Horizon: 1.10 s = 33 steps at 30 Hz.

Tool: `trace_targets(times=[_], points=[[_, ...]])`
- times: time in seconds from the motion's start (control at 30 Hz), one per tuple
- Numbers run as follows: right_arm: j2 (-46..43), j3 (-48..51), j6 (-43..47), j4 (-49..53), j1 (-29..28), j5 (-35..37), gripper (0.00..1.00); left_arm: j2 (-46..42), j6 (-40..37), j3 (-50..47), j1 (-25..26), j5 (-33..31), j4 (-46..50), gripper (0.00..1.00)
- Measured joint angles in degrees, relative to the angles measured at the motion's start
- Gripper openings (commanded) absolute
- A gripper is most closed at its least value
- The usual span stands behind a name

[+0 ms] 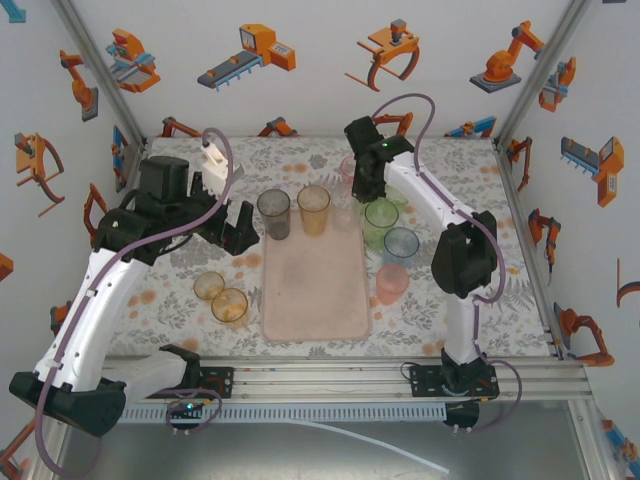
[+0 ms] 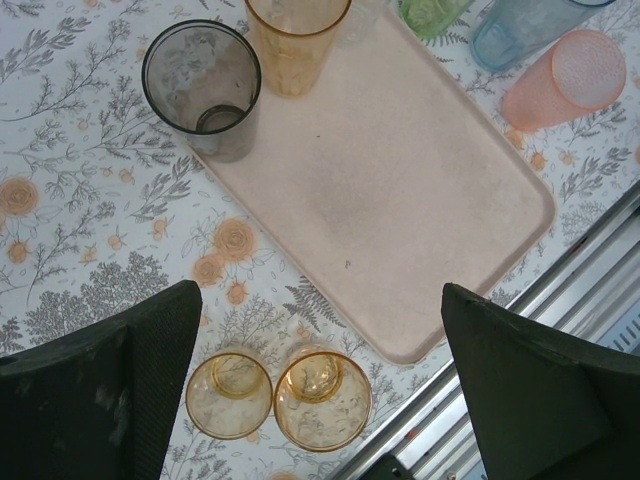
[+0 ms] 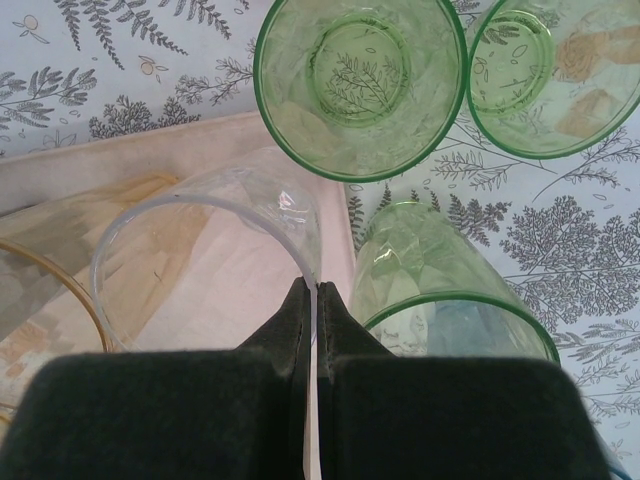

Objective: Place the glasses into the tray

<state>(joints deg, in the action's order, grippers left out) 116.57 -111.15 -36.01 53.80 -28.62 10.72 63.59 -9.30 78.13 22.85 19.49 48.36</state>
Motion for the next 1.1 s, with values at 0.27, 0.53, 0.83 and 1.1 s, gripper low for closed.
trace_targets(times=[0.27,0.53,0.83,1.1], points=[[0.1,0.1,0.0,-0.8,0.1,-0.2,0.07,-0.4,0.2,-0.3,-0.4,0.1,-0.1,0.97],[0.1,0.2,0.0,-0.9,0.1,-0.2,0.10,-0.4,0.3,-0.3,-0.4,0.2,-0.1,0.97],[0.1,0.2,0.0,-1.0,0.2,-0.2,0.21,-0.4,0.5,-0.3,-0.4,0.8,-0.1,0.97],[0.1,0.2,0.0,-0.7,0.5,-0.2,0.27,-0.1,0.9,-0.3,-0.4,1.2,-0.1,0.97]])
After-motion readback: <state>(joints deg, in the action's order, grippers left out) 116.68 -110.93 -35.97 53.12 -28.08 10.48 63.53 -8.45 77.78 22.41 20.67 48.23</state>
